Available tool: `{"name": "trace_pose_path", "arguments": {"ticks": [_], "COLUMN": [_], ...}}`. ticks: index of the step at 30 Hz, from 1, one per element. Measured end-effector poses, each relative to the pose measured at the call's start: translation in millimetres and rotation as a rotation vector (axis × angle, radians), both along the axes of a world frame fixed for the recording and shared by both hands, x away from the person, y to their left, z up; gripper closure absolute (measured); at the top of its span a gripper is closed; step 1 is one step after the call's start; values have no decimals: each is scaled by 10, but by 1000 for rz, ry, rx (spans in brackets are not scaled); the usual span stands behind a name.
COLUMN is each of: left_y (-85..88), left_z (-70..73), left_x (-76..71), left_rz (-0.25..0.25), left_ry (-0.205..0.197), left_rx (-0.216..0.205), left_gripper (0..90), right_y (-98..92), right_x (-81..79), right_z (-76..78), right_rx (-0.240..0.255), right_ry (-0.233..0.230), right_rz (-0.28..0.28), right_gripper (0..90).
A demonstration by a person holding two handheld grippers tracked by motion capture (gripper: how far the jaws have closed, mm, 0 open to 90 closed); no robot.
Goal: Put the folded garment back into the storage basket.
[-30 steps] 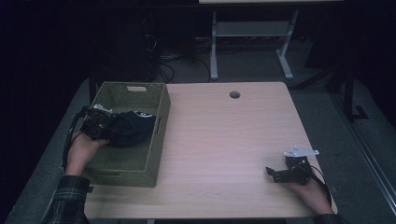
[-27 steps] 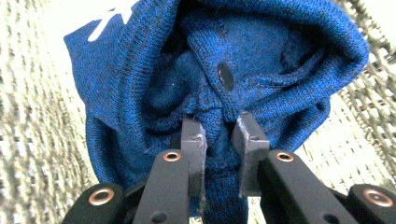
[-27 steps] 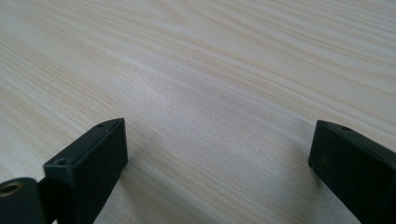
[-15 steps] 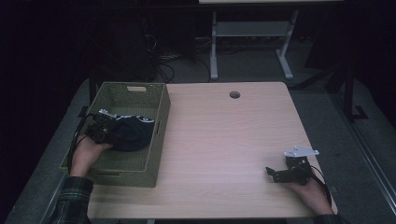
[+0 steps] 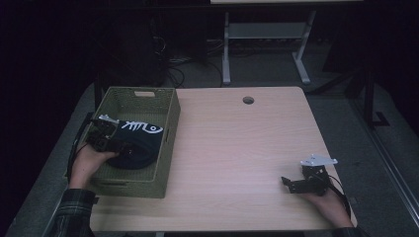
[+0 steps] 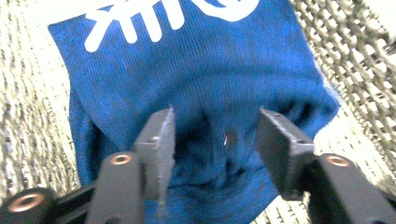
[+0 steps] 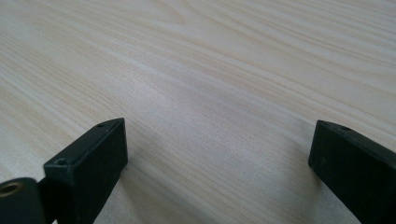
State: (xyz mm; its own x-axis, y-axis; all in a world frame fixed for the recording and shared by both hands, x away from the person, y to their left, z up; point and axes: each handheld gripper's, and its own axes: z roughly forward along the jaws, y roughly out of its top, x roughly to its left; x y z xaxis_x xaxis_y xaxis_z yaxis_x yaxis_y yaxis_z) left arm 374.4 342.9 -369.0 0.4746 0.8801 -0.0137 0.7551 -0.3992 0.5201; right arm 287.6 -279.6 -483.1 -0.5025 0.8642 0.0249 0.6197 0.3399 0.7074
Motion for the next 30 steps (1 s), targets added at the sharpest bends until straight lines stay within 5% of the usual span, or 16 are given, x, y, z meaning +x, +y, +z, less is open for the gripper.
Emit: {"name": "trace_pose_path", "arguments": {"ticks": [15, 20, 30], "left_y": [-478, -724, -1226], "left_z": [364, 447, 467], "left_x": [-50, -58, -59], "left_rz": [-58, -95, -173], "left_ry": [-135, -168, -179], "left_rx": [-108, -173, -182], "left_gripper": [191, 181, 180], "right_y": [2, 2, 7], "right_x": [-1, 0, 5], "right_z": [1, 1, 1], "right_rx": [1, 1, 4], "right_ry": [3, 4, 5], "right_rz": [-2, -2, -3], "right_gripper": [42, 41, 39]}}
